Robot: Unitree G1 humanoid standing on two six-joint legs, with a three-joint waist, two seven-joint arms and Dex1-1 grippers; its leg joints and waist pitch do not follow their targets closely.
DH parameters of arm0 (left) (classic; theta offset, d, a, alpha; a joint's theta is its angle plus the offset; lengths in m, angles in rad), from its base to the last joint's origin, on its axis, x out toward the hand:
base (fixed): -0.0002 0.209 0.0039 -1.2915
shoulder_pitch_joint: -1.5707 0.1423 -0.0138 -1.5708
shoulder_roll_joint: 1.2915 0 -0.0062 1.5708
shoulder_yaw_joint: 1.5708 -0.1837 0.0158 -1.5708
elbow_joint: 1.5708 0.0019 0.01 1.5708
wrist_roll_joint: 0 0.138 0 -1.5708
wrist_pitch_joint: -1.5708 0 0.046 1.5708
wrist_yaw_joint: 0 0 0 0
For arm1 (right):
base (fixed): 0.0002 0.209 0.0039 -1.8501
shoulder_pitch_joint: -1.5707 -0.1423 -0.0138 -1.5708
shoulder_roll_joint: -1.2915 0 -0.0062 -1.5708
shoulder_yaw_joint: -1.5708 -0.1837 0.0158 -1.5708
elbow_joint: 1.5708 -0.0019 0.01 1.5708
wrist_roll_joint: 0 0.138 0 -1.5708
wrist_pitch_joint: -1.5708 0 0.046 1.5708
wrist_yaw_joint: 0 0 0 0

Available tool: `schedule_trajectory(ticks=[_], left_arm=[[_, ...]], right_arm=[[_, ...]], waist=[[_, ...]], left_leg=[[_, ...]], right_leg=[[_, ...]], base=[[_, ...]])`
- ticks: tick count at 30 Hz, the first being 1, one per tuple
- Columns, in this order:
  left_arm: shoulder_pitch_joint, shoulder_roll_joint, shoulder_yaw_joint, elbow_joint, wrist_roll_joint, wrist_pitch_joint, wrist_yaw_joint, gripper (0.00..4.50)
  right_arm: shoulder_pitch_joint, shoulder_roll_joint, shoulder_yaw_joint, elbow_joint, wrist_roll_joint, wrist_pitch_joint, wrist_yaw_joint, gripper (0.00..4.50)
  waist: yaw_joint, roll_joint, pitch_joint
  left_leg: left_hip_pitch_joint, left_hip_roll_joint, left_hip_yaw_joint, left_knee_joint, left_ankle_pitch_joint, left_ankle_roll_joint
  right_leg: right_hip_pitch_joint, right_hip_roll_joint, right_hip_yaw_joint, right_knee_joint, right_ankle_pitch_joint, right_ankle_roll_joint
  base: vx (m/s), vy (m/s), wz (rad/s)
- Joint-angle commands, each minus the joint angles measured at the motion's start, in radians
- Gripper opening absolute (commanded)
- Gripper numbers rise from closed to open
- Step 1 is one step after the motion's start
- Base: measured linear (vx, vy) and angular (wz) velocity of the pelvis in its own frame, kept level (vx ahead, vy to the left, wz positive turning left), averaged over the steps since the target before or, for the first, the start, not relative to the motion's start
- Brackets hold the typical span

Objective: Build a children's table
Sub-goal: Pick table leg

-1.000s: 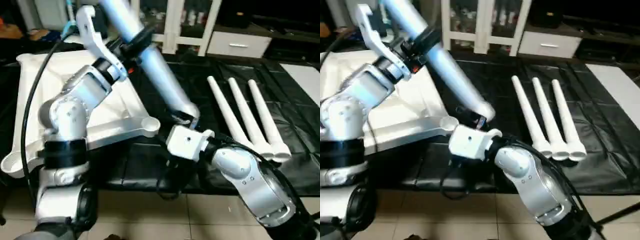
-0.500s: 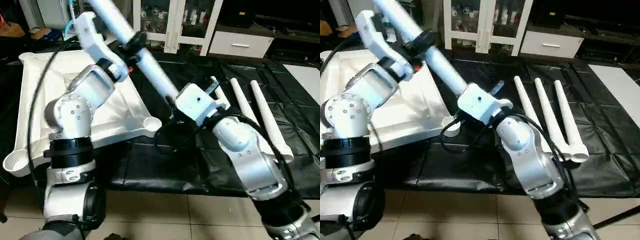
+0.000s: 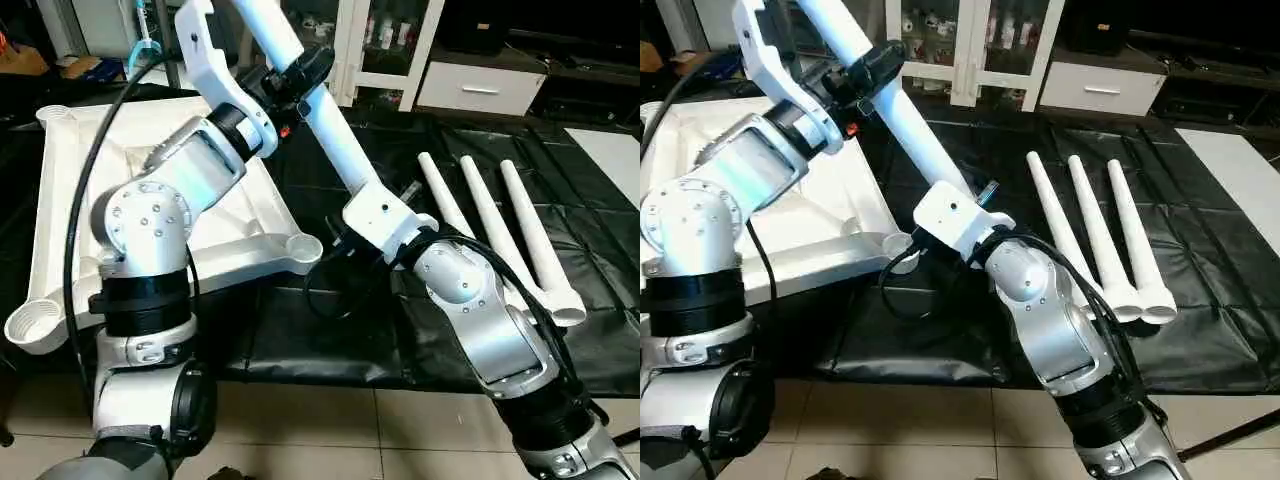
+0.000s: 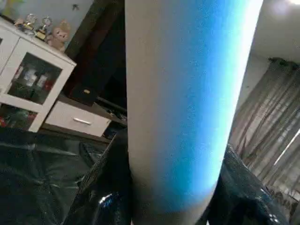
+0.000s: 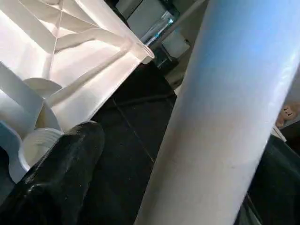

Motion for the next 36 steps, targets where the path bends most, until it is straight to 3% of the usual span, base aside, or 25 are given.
schedule_trajectory(ticks=[1,7,8,11,13,23,24,25,27,28,34,36], left_arm=[[-0.007,-0.009,-0.024,-0.035,-0.039,0.004,-0.021,1.67],[-0.01,0.0,-0.02,-0.033,-0.044,0.003,-0.029,1.67],[-0.01,0.002,-0.02,-0.034,-0.043,0.002,-0.032,1.67],[-0.009,0.004,-0.018,-0.039,-0.036,0.003,-0.04,1.67],[-0.008,0.004,-0.017,-0.041,-0.034,0.005,-0.042,1.67],[-0.004,0.014,-0.022,-0.048,-0.03,-0.007,-0.056,1.67],[-0.003,0.015,-0.022,-0.049,-0.029,-0.004,-0.054,2.23],[0.0,0.011,-0.014,-0.05,-0.053,0.001,-0.074,2.37],[0.01,0.021,-0.021,-0.065,-0.07,0.008,-0.114,2.37],[0.021,0.029,-0.029,-0.076,-0.075,0.01,-0.144,2.65],[0.085,0.081,-0.072,-0.115,-0.079,-0.039,-0.336,3.13],[0.091,0.082,-0.076,-0.126,-0.088,-0.039,-0.352,3.19]], right_arm=[[-0.004,0.005,-0.008,0.021,0.023,0.022,0.025,4.12],[0.005,0.006,-0.016,0.022,0.041,0.052,0.048,3.69],[0.005,0.004,-0.016,0.022,0.041,0.056,0.049,3.36],[0.007,0.005,-0.019,0.021,0.049,0.074,0.057,3.33],[0.006,0.004,-0.02,0.02,0.049,0.078,0.058,3.0],[0.008,0.013,-0.039,0.002,0.081,0.104,0.079,2.26],[0.008,0.013,-0.041,0.0,0.086,0.106,0.083,2.23],[0.006,0.012,-0.046,-0.003,0.091,0.109,0.086,2.21],[0.004,0.012,-0.059,-0.009,0.107,0.112,0.097,2.18],[0.003,0.013,-0.072,-0.017,0.127,0.114,0.109,2.03],[0.024,-0.004,-0.121,-0.098,0.28,0.123,0.249,1.9],[0.029,-0.008,-0.127,-0.109,0.29,0.13,0.254,1.9]], waist=[[0.0,0.013,-0.068],[0.0,0.014,-0.069],[0.0,0.014,-0.069],[0.0,0.014,-0.068],[0.001,0.016,-0.069],[0.001,0.014,-0.068],[0.0,0.014,-0.068],[0.0,0.014,-0.067],[0.002,0.013,-0.068],[0.001,0.013,-0.068],[0.002,0.016,-0.065],[0.002,0.018,-0.065]], left_leg=[[0.027,0.032,-0.01,-0.071,-0.117,-0.053],[0.027,0.031,-0.011,-0.07,-0.105,-0.053],[0.027,0.032,-0.011,-0.071,-0.103,-0.053],[0.028,0.031,-0.01,-0.071,-0.108,-0.052],[0.028,0.032,-0.011,-0.071,-0.105,-0.054],[0.028,0.032,-0.011,-0.072,-0.109,-0.056],[0.028,0.033,-0.011,-0.072,-0.111,-0.057],[0.028,0.032,-0.01,-0.072,-0.114,-0.057],[0.028,0.032,-0.01,-0.072,-0.111,-0.056],[0.027,0.033,-0.009,-0.072,-0.112,-0.053],[0.029,0.037,-0.009,-0.075,-0.138,-0.042],[0.031,0.038,-0.009,-0.077,-0.143,-0.048]], right_leg=[[0.043,-0.053,0.034,-0.064,0.057,-0.194],[0.044,-0.052,0.034,-0.062,0.073,-0.195],[0.044,-0.052,0.033,-0.062,0.077,-0.196],[0.044,-0.052,0.033,-0.063,0.075,-0.199],[0.044,-0.053,0.033,-0.063,0.071,-0.2],[0.043,-0.053,0.033,-0.063,0.065,-0.198],[0.043,-0.053,0.033,-0.063,0.066,-0.199],[0.043,-0.054,0.033,-0.064,0.06,-0.199],[0.044,-0.054,0.033,-0.064,0.057,-0.204],[0.044,-0.055,0.033,-0.064,0.061,-0.207],[0.04,-0.055,0.034,-0.066,0.028,-0.205],[0.038,-0.054,0.033,-0.067,0.014,-0.204]], base=[[0.0,0.0,0.0],[0.0,0.0,0.0],[0.0,0.0,0.0],[0.0,0.0,0.0],[0.0,0.0,0.0],[0.0,0.0,0.0],[0.0,0.0,0.0],[0.0,0.0,0.0],[0.0,0.0,0.0],[0.0,0.0,0.0],[0.0,0.0,0.0],[0.0,0.0,0.0]])
